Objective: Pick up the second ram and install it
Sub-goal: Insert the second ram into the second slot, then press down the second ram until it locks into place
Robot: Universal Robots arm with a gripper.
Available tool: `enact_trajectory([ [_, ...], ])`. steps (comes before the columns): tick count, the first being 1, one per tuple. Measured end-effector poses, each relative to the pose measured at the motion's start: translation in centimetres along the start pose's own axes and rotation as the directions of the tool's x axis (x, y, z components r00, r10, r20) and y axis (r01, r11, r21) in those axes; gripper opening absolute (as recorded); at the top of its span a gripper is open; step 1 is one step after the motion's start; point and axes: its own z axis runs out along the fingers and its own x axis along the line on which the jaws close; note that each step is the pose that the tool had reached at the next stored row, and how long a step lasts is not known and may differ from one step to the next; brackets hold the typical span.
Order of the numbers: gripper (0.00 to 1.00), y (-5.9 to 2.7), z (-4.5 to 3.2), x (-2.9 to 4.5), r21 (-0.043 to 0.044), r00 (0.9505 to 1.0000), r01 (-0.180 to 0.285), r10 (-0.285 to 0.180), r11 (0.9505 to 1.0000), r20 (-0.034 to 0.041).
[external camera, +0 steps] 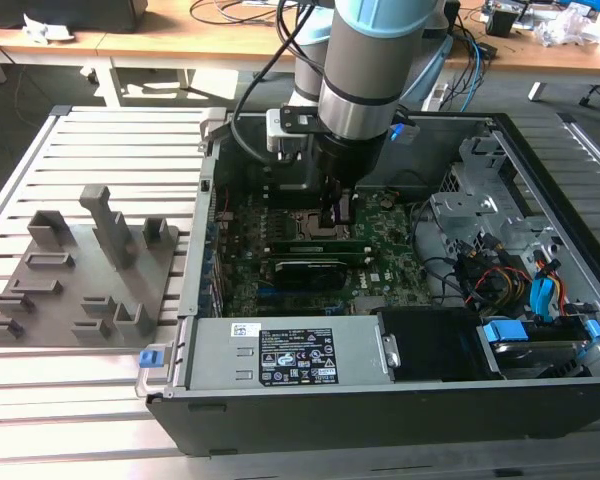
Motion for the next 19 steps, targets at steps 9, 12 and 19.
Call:
enact_trajectory([
  [9, 0.11, -0.02, 0.00, -0.01, -0.0001, 1.0000, 0.000, 0.000, 1.0000, 0.0000],
  [12, 0.11, -2.36, 0.14, 0.51, -0.0022, 1.0000, 0.000, 0.000, 1.0000, 0.0000],
  [19, 0.11, -4.27, 1.57, 1.27, -0.0044, 1.0000, -0.001, 0.000, 1.0000, -0.0005],
])
